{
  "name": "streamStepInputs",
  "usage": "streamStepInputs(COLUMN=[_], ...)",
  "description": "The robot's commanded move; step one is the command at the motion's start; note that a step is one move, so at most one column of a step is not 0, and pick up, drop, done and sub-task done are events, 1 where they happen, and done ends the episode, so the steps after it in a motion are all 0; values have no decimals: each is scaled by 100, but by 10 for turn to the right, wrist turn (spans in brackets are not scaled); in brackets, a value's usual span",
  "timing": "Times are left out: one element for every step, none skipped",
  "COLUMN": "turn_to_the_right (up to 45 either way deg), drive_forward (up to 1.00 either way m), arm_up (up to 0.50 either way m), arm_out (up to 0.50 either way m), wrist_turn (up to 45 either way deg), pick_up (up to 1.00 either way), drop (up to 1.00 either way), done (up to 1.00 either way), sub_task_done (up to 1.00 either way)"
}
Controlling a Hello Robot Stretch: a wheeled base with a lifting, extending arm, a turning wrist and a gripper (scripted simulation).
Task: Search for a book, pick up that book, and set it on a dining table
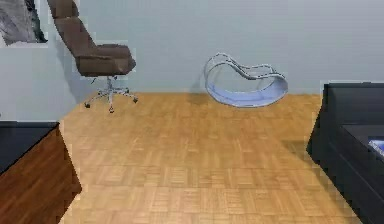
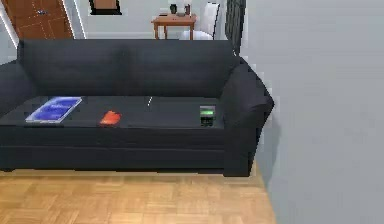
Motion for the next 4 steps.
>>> streamStepInputs(turn_to_the_right=[450,240,0,-450], drive_forward=[0,0,60,0], arm_up=[0,0,0,0], arm_out=[0,0,0,0], wrist_turn=[0,0,0,0], pick_up=[0,0,0,0], drop=[0,0,0,0], done=[0,0,0,0], sub_task_done=[0,0,0,0])
